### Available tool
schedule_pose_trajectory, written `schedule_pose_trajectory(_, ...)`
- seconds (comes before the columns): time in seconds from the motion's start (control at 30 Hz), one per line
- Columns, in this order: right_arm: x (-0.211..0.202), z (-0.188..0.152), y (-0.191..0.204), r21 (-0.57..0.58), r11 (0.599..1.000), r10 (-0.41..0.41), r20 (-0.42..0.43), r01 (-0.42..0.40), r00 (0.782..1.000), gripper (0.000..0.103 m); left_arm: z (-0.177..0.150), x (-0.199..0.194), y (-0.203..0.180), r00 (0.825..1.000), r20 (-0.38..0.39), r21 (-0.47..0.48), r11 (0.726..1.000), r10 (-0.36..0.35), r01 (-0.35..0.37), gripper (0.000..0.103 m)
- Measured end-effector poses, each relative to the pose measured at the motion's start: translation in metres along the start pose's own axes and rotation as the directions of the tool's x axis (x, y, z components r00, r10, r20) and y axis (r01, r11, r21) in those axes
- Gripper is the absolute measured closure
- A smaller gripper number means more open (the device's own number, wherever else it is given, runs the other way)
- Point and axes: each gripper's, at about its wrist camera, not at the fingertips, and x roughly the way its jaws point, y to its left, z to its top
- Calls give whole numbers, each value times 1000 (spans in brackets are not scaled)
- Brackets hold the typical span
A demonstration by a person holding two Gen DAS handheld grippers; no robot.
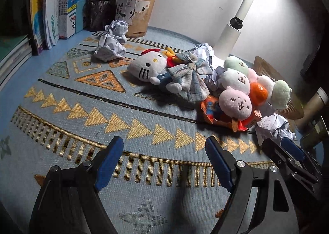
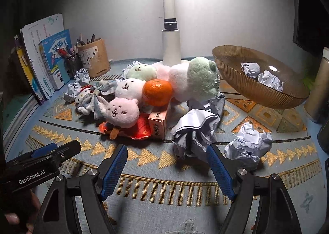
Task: Organize objects
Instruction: 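Withdraw both grippers from the bowl back over the cluttered rug, then grasp the stacked pink-white-green plush with the right gripper while the left grasps a paper ball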
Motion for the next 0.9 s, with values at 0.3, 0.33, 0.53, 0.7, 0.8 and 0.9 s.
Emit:
schedule_pose_trajectory(0.3,10,21,30,-2,999,46,12,-46,999,25,11,-3,22,1000,10,-23,1000,3,-3,22)
schedule_pose_trajectory(0.33,11,26,31,10,998,59,9,-59,998,25,16,-5,25,1000,17,-19,1000,1,0,22)
schedule_pose_trajectory(0.53,34,50,39,67,995,82,-34,-80,996,32,79,-14,53,996,90,-14,1000,24,-22,22)
schedule_pose_trajectory(0.7,63,57,35,121,992,53,-75,-44,996,35,119,33,63,993,50,62,992,106,-109,22)
schedule_pose_trajectory(0.8,72,57,32,115,993,10,-61,-3,998,35,130,62,70,988,28,86,985,150,-152,22)
schedule_pose_trajectory(0.9,75,56,34,70,997,-31,-41,34,999,41,134,78,81,990,15,58,988,143,-143,22)
